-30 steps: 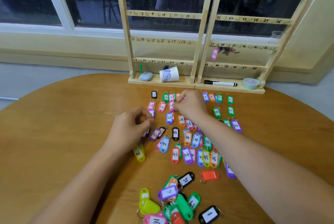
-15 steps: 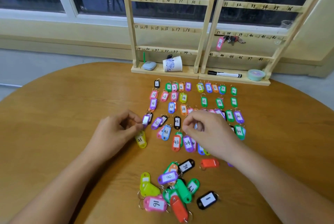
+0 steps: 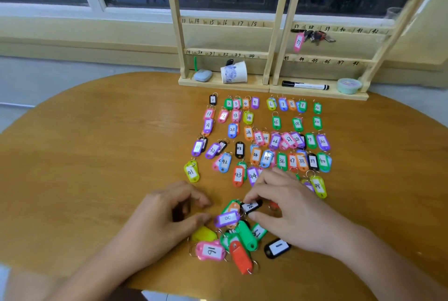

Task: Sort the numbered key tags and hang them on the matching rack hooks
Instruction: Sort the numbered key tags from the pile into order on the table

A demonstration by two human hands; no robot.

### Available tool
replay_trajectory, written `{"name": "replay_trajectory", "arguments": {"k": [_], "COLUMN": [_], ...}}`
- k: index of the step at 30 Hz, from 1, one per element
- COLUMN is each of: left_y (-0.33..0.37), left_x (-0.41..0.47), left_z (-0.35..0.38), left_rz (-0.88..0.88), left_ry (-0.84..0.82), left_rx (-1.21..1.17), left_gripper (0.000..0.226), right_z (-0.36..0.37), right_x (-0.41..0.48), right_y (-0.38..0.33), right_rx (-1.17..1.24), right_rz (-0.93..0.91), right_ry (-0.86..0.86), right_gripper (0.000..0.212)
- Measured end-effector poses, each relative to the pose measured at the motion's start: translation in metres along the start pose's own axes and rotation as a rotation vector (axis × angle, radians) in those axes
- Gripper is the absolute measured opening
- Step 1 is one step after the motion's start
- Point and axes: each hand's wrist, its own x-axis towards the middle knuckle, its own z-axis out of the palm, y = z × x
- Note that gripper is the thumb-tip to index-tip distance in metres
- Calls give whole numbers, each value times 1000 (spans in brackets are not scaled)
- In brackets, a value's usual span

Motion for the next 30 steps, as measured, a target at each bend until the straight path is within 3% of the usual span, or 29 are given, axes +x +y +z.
{"name": "replay_trajectory", "arguments": {"k": [9, 20, 25, 30], "left_y": [15, 20, 24, 33], "left_x": [13, 28, 34, 50], "left_z": [18, 16, 12, 3], "left_rz": [78, -4, -104, -230], "left_ry": [-72, -159, -168, -95], "left_rx": [120, 111, 5, -304], "left_gripper": [22, 20, 18, 20], "right_z": [-1, -10, -26, -47], "right_x": [3, 12, 14, 27], "right_y": [-2, -5, -2, 23], "right_rx": [-110, -56, 151, 571], "right_rz": [-12, 24, 117, 203], "right_ry": [14, -25, 5, 145], "right_gripper": [23, 19, 18, 20]}}
